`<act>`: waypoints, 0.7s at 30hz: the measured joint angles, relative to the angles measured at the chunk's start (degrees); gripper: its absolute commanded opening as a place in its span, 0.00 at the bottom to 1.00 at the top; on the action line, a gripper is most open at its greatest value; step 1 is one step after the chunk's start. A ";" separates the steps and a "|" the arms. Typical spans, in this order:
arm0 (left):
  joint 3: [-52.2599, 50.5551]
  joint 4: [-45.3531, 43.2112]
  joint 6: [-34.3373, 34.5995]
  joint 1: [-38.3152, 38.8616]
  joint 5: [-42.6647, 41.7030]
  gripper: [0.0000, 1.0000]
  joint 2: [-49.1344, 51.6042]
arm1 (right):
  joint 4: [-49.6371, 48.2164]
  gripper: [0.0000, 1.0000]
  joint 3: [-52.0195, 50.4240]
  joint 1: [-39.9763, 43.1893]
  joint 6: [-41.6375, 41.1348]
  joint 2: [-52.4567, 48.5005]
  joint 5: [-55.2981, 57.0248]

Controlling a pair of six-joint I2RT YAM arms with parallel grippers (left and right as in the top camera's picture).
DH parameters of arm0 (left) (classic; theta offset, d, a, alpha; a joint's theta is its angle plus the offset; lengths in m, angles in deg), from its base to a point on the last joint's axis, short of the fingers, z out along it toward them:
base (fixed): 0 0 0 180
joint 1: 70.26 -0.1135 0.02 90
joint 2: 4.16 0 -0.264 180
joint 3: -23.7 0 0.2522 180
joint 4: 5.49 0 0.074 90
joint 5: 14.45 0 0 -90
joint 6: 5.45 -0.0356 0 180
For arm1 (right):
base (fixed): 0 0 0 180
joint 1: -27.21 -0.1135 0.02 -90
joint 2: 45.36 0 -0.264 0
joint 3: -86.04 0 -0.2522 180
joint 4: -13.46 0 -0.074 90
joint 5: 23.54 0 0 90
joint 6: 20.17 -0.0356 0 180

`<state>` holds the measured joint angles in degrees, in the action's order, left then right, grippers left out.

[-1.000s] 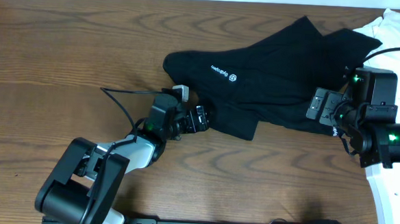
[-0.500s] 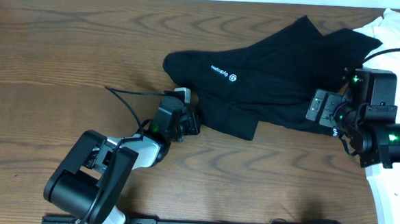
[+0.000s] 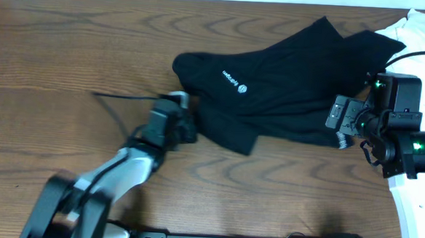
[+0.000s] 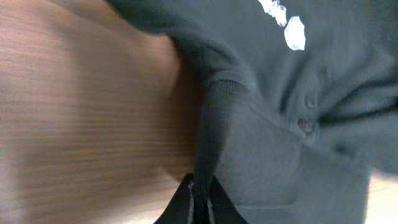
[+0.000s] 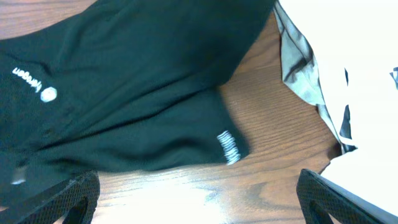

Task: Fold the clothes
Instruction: 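Grasp the shirt's left edge with the left gripper and spread it left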

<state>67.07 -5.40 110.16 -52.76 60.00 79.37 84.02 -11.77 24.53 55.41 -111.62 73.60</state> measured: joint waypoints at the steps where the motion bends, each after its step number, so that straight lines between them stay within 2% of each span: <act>1: 0.00 2.86 -0.79 -2.47 -0.15 0.06 -2.80 | 0.07 1.00 0.00 0.04 0.00 0.00 0.09; 5: -0.02 10.08 -5.42 -13.88 0.15 0.06 -11.76 | 0.42 0.99 0.00 0.09 0.00 0.00 0.28; 10: -0.02 9.20 -8.83 -27.02 1.14 0.06 -15.34 | 0.57 0.99 0.00 0.09 0.00 0.00 0.33; 11: -0.02 8.48 -9.20 -29.24 1.38 0.22 -15.32 | 0.76 0.99 0.00 0.09 0.00 -0.02 0.35; 13: -0.02 7.48 -9.77 -32.39 1.84 0.77 -15.28 | 1.11 0.99 0.00 0.09 0.00 -0.07 0.37; 14: -0.02 7.21 -9.53 -33.33 1.99 0.96 -15.28 | 1.36 0.99 0.00 0.09 0.00 -0.13 0.39; 17: -0.02 7.32 -9.11 -35.12 0.81 0.98 -15.28 | 1.88 0.99 0.00 0.09 0.00 -0.48 0.39; 21: 0.00 11.85 -7.54 -34.42 -7.04 0.98 -15.28 | 1.95 0.99 -0.02 0.09 0.00 -0.96 0.42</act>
<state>67.07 6.45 102.62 -87.19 52.96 64.09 85.96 -11.79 24.62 55.41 -112.58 74.01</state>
